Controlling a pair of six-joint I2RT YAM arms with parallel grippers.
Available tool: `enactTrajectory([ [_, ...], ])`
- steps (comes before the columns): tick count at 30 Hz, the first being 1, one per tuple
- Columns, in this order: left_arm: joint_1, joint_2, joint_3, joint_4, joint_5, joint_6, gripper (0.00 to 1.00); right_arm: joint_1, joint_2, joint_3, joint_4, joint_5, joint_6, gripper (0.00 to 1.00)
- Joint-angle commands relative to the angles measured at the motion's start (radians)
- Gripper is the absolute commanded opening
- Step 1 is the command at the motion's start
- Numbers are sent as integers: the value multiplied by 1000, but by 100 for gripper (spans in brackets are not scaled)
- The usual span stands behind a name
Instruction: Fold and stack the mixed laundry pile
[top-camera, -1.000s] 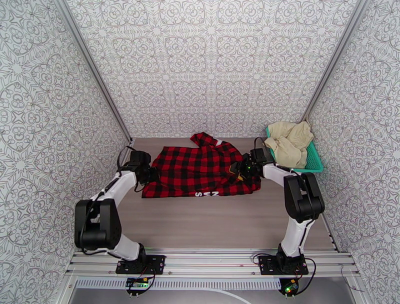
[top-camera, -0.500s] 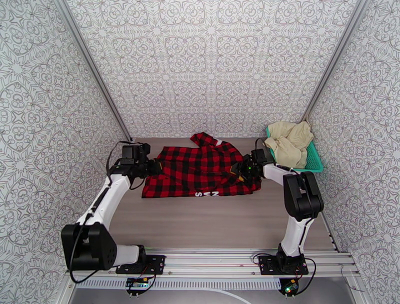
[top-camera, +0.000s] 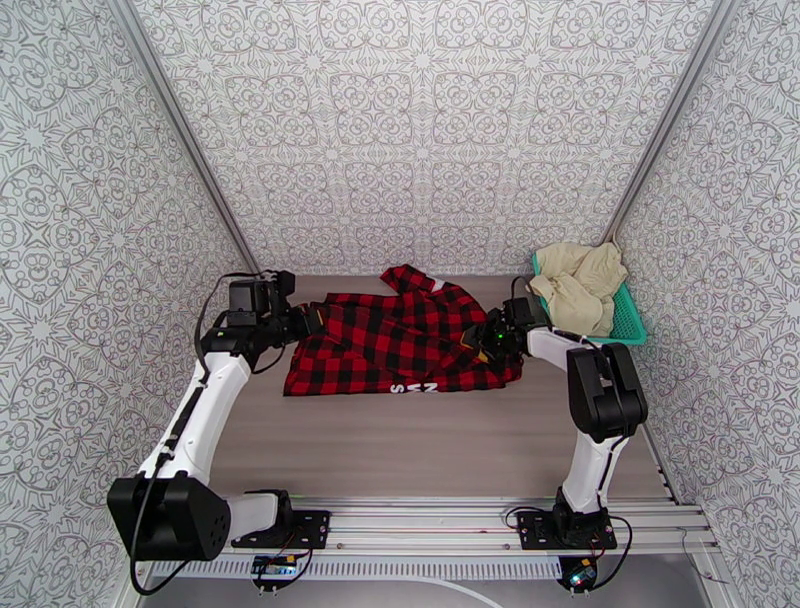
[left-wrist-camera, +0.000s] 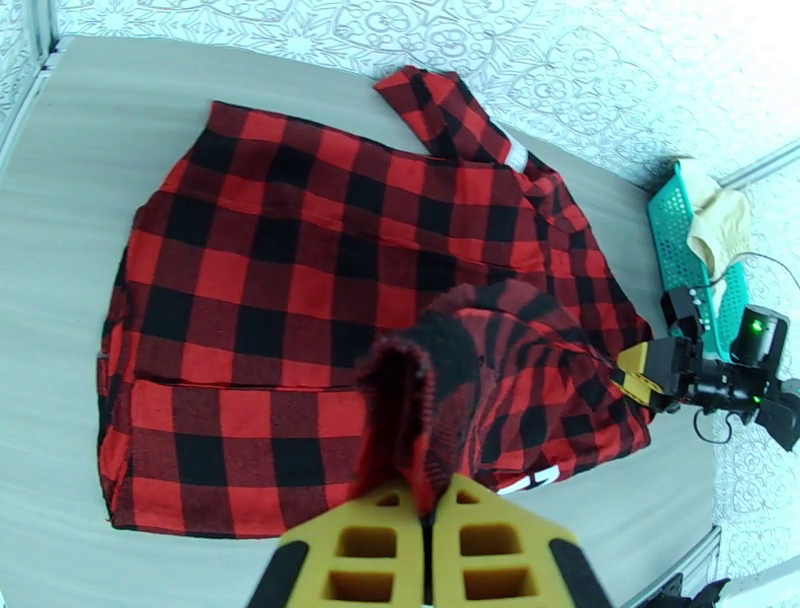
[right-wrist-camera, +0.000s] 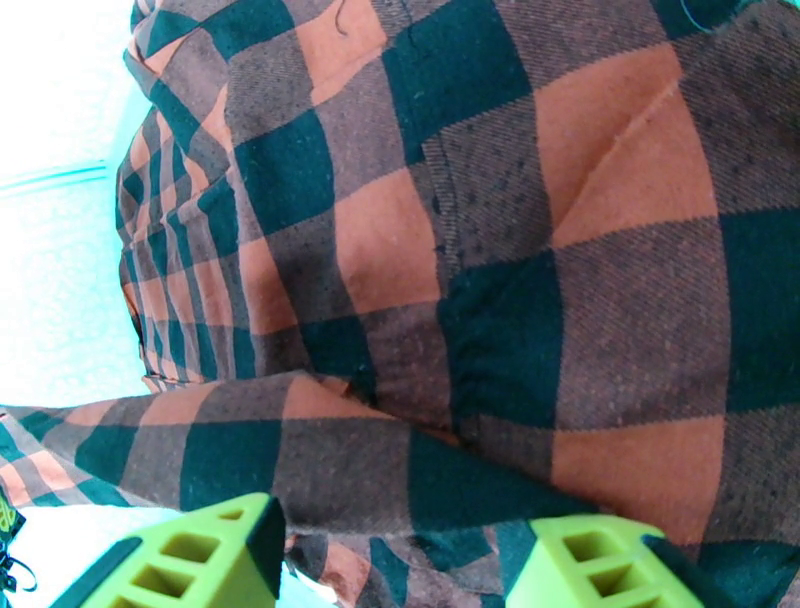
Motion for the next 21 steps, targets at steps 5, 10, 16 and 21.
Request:
enactTrajectory([
  [5, -37, -65, -134, 250, 28, 260, 0, -14, -25, -44, 70, -29, 15, 61],
  [10, 39, -4, -119, 215, 10, 217, 0, -19, -44, -66, 57, -24, 7, 61],
  [16, 73, 55, -142, 106, -4, 135, 0, -20, -44, -82, 48, -23, -2, 61],
  [21, 154, 133, -244, 127, -21, 18, 2, -20, -45, -82, 43, -29, -7, 62],
])
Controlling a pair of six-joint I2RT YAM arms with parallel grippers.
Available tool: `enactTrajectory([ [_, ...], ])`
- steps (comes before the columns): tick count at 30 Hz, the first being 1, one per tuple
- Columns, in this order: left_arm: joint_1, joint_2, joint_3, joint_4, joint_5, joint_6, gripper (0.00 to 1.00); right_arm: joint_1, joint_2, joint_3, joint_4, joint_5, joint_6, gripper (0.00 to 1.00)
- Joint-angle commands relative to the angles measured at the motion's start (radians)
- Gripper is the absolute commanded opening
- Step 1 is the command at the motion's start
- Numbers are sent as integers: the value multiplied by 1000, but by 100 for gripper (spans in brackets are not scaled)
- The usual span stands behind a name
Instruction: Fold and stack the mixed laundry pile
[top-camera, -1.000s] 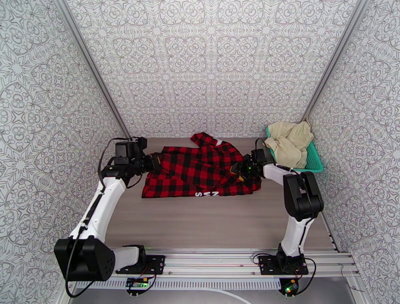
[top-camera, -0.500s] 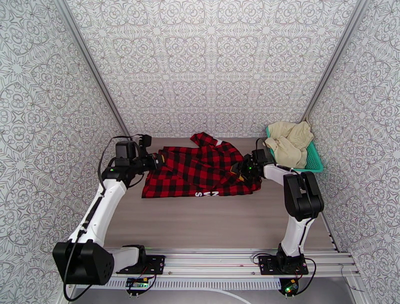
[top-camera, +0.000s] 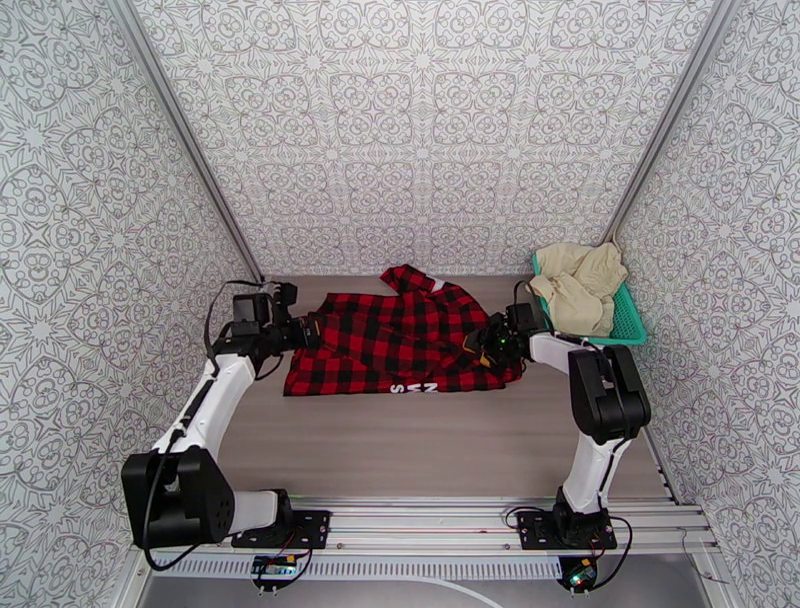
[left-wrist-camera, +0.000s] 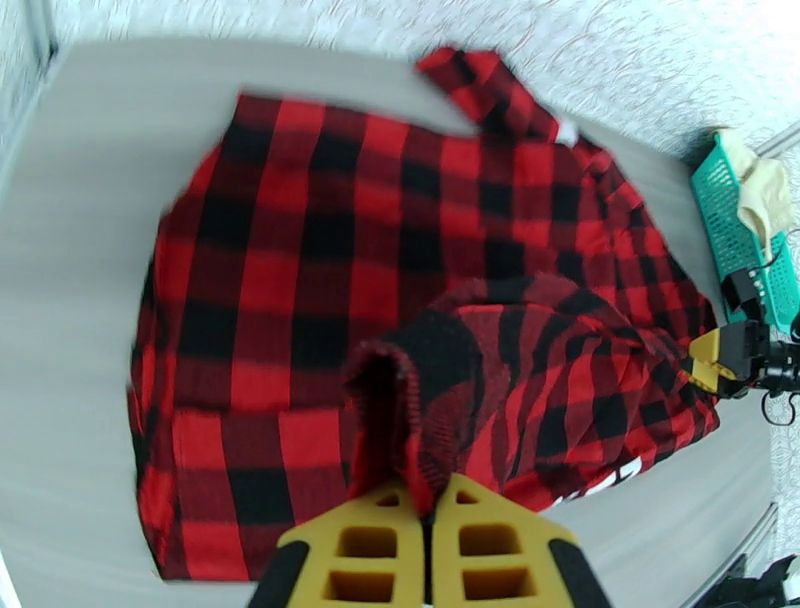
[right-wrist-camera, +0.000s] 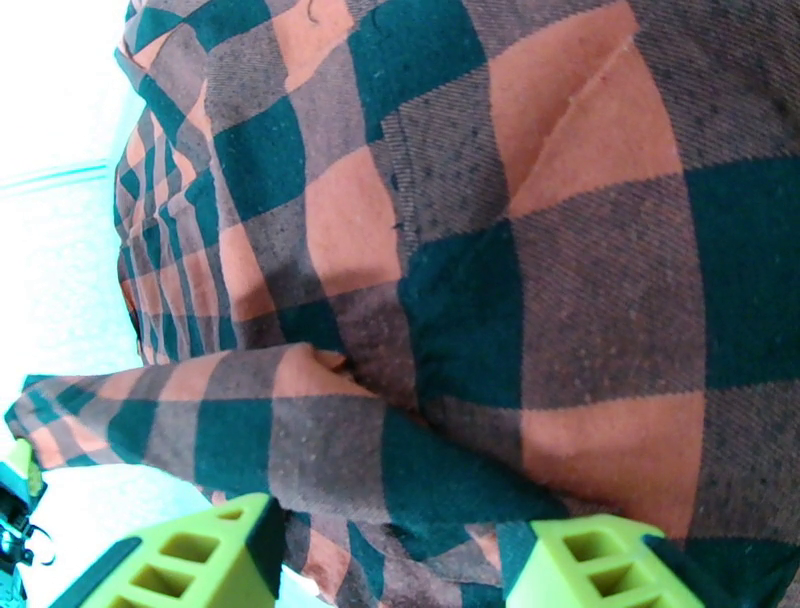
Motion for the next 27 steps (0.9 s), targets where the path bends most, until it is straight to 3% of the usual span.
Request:
enactTrajectory([
  [1, 71, 82, -72, -1, -19, -90, 7, -8, -30, -16, -10, -14, -8, 62],
  [3, 89, 130, -91, 42, -20, -95, 23, -7, -39, -14, -14, -20, -13, 63],
  [5, 97, 180, -91, 63, -38, -93, 30, -7, -55, -22, -13, -24, -16, 63],
  [7, 108, 224, -79, 64, -102, -94, 49, -7, -82, -31, -18, -24, -21, 63],
  [13, 117, 213, -23, -46, -390, -133, 68, -6, -228, -76, -150, 87, -100, 64],
  [16, 57, 144, 2, -94, -398, -128, 69, -7, -295, -108, -243, 180, -144, 65],
  [19, -21, 130, -13, -63, -281, -137, 69, -8, -344, -168, -304, 251, -161, 67],
  [23, -67, 229, -44, 69, -108, -166, 64, -16, -325, -248, -269, 222, -122, 69],
  [27, -50, 366, -51, 179, -60, -213, 56, -16, -247, -276, -127, 158, -24, 68],
])
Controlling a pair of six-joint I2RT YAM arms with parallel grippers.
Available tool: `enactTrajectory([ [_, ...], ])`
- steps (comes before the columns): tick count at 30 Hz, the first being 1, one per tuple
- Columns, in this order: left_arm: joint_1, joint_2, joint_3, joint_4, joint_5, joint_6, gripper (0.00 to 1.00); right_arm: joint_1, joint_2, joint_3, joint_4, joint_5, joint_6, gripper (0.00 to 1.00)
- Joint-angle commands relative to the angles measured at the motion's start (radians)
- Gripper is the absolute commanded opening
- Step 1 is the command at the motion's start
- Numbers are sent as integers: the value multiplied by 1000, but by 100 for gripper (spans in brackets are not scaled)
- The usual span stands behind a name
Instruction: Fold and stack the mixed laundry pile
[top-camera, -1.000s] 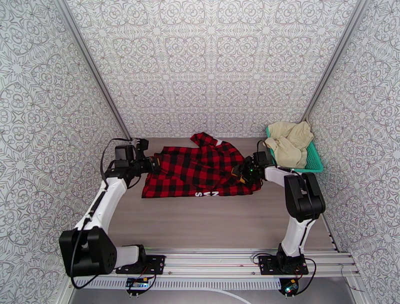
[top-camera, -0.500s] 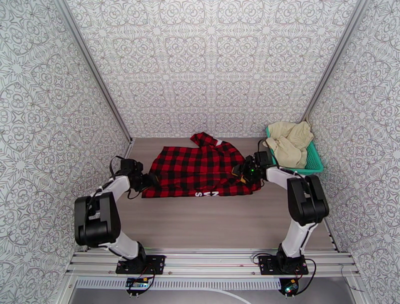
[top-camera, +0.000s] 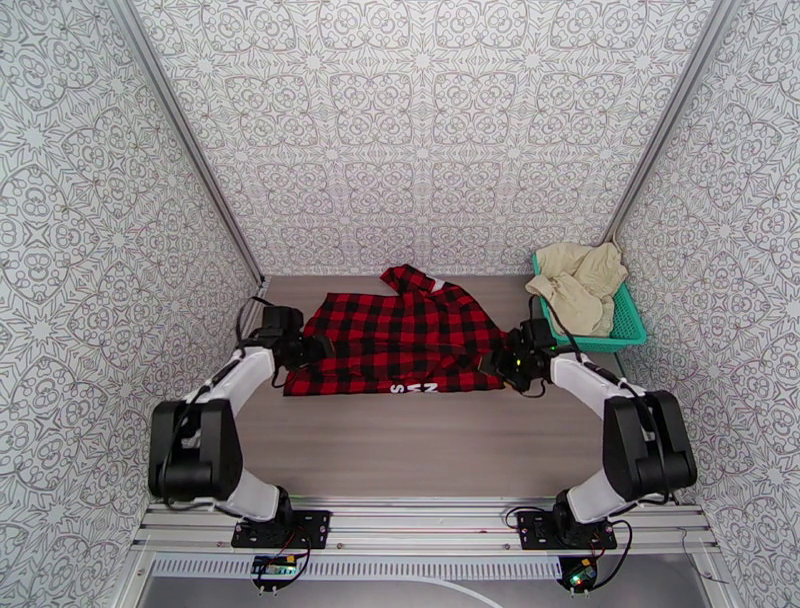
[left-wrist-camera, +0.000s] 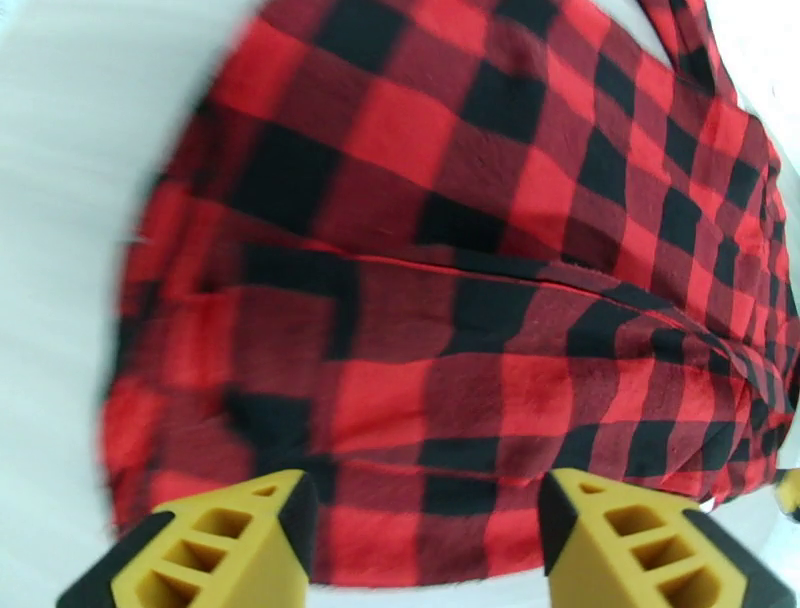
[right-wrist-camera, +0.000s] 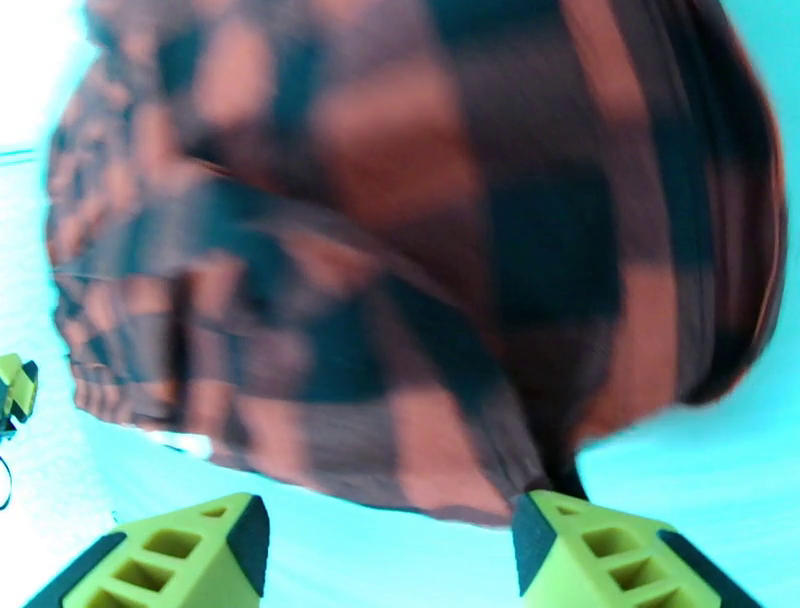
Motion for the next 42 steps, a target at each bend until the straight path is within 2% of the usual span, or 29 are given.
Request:
enactTrajectory([
  [1, 25, 115, -20, 104, 86, -56, 54, -7, 73, -15, 111, -35, 89, 67],
  [4, 39, 161, -49, 128, 86, -81, 49, -7, 120, 1, 142, -1, 125, 61],
  [7, 62, 135, -126, 149, 84, -102, 45, -7, 123, -1, 138, 60, 124, 50],
  [10, 95, 61, -227, 172, 107, -120, 44, -9, 95, -27, 119, 94, 109, 30],
  [12, 108, 15, -278, 170, 110, -133, 44, -10, 61, -56, 95, 110, 95, 20],
  [20, 114, -177, -446, 135, 77, -235, 44, -27, -172, -203, -56, 139, 71, 9],
  [23, 105, -292, -499, 93, 50, -265, 44, -27, -284, -249, -124, 152, 75, 9],
  [27, 100, -479, -535, -25, -38, -285, 50, -27, -380, -300, -189, 185, 71, 14],
  [28, 100, -521, -539, -58, -69, -284, 53, -27, -390, -309, -197, 193, 71, 18],
  [30, 101, -580, -535, -108, -106, -271, 59, -27, -407, -325, -209, 194, 71, 39],
  [31, 97, -601, -523, -134, -112, -258, 60, -27, -416, -330, -224, 194, 71, 46],
  [33, 77, -621, -482, -182, -125, -232, 58, -27, -444, -319, -265, 195, 65, 52],
  [36, -30, -612, -372, -227, -167, -197, 55, -27, -527, -266, -362, 222, 45, 54],
  [38, -111, -556, -292, -214, -157, -179, 55, -26, -550, -216, -397, 227, 22, 54],
  [42, -250, -335, -127, -134, -132, -149, 53, 10, -459, -88, -355, 224, -9, 53],
])
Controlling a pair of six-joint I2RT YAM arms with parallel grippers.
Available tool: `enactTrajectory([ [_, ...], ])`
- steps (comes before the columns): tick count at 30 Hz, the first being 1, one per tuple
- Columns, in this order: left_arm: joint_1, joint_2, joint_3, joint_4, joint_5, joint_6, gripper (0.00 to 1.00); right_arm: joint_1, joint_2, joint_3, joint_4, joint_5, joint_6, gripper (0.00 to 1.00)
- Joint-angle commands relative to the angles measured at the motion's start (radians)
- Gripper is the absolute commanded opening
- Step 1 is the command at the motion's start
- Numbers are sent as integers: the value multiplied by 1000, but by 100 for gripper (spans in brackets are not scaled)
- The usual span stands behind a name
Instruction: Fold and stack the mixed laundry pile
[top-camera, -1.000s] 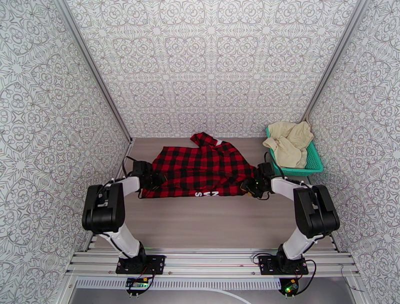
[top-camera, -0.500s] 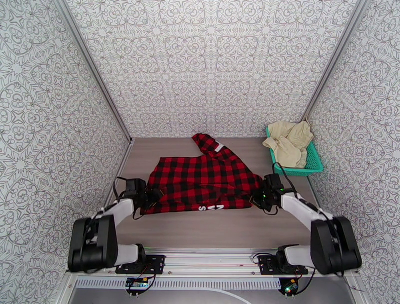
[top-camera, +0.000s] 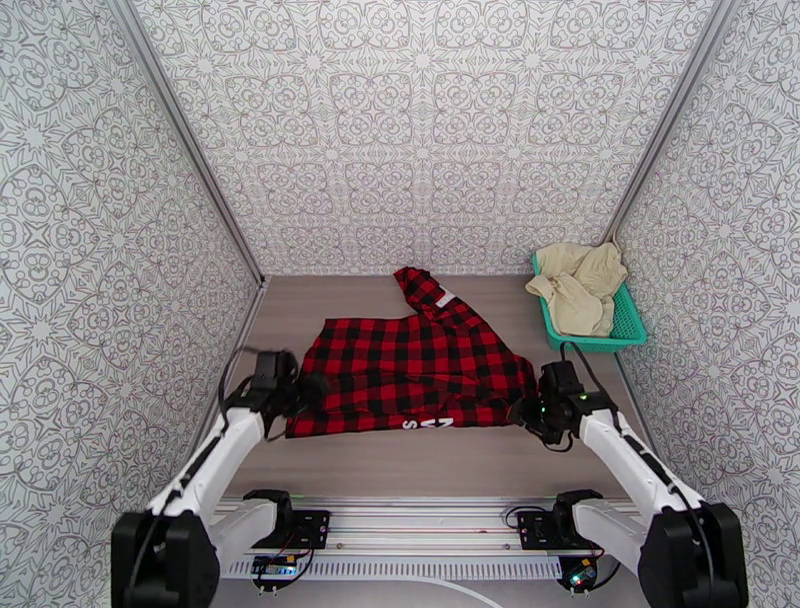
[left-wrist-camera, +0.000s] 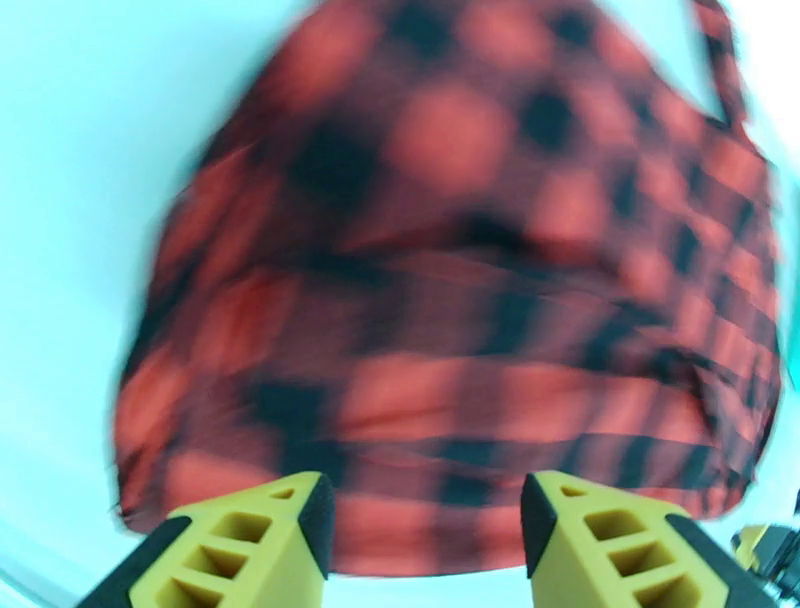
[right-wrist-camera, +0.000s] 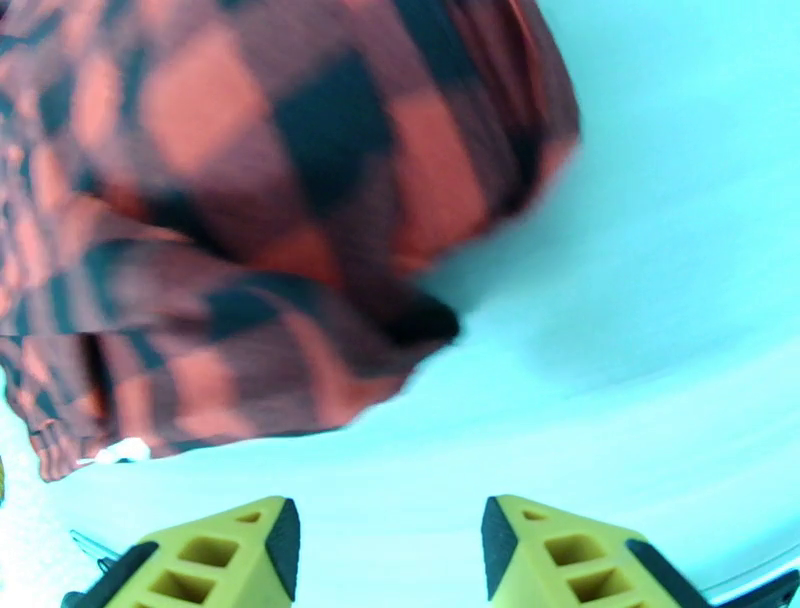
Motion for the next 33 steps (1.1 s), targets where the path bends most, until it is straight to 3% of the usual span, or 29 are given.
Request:
enactTrajectory([
  [1, -82, 182, 116, 71, 9, 61, 52, 45, 97, 123, 38, 28, -35, 52],
  [7, -100, 493, 266, 152, 31, 80, 44, 163, 406, 285, 234, 3, -4, 51],
  [13, -77, 532, 128, 252, 57, 24, 42, 161, 550, 230, 350, -18, 38, 50],
  [24, -73, 322, -214, 292, 56, -105, 42, 134, 356, -82, 317, -8, 72, 51],
  [33, -74, 161, -240, 162, 12, -99, 44, 133, 193, -156, 203, 25, 82, 52],
])
